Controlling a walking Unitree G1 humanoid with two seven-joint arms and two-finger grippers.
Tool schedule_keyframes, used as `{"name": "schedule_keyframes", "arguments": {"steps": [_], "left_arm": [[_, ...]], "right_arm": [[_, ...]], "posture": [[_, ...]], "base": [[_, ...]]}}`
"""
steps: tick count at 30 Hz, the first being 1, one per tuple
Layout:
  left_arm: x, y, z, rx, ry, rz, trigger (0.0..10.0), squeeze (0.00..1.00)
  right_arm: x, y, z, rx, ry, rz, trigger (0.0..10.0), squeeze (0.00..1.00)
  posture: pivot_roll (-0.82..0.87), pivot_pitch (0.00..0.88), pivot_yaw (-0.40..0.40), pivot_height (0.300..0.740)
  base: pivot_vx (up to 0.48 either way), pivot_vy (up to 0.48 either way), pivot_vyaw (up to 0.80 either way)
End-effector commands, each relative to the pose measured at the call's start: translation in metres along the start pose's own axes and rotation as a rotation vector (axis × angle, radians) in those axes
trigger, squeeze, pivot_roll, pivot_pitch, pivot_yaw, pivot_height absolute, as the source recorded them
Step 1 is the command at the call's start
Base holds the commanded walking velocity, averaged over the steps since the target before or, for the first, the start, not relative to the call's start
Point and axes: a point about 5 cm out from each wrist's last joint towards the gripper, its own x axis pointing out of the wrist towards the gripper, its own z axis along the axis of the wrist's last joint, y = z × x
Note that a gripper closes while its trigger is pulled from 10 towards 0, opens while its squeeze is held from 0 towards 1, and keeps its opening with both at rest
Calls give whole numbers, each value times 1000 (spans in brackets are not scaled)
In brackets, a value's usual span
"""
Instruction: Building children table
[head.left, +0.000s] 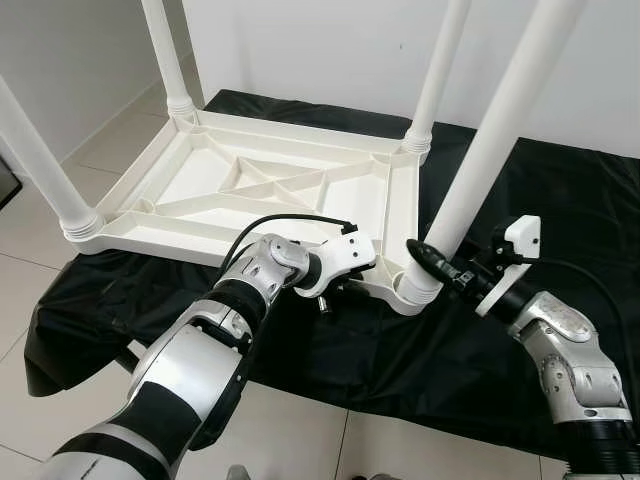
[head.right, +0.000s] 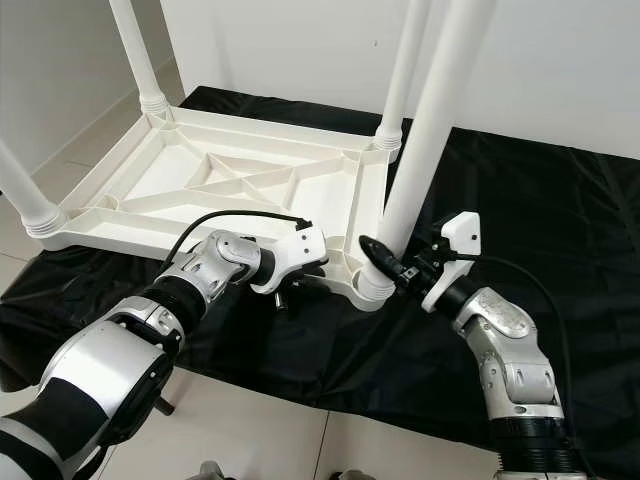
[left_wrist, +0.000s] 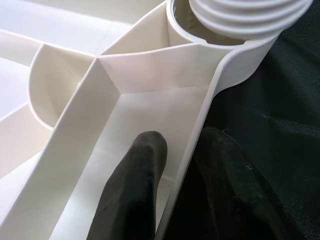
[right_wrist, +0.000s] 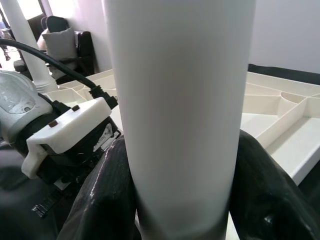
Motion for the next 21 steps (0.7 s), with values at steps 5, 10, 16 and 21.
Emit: {"name": "schedule_keyframes", "arguments": {"steps": [5, 10, 16, 21], "left_arm": [[-1, 7, 8, 4, -31, 73, 10000, 0], [-2, 7, 7, 2, -31, 75, 10000, 0], [-2, 8, 7, 2, -32, 76, 10000, 0], [-3, 8, 8, 1, -34, 77, 10000, 0]], "right_arm": [[4, 8, -15, 55, 57, 40, 10000, 0], [4, 2, -17, 33, 65, 20, 10000, 0], [5, -4, -20, 11, 81, -9, 10000, 0], [6, -4, -23, 28, 86, -22, 10000, 0]], "posture": [[-74, 51, -3, 740], [-75, 54, -1, 740], [-75, 59, -2, 740], [-73, 61, -1, 740]], "base": [[0, 0, 0], [0, 0, 0], [0, 0, 0], [0, 0, 0]]}}
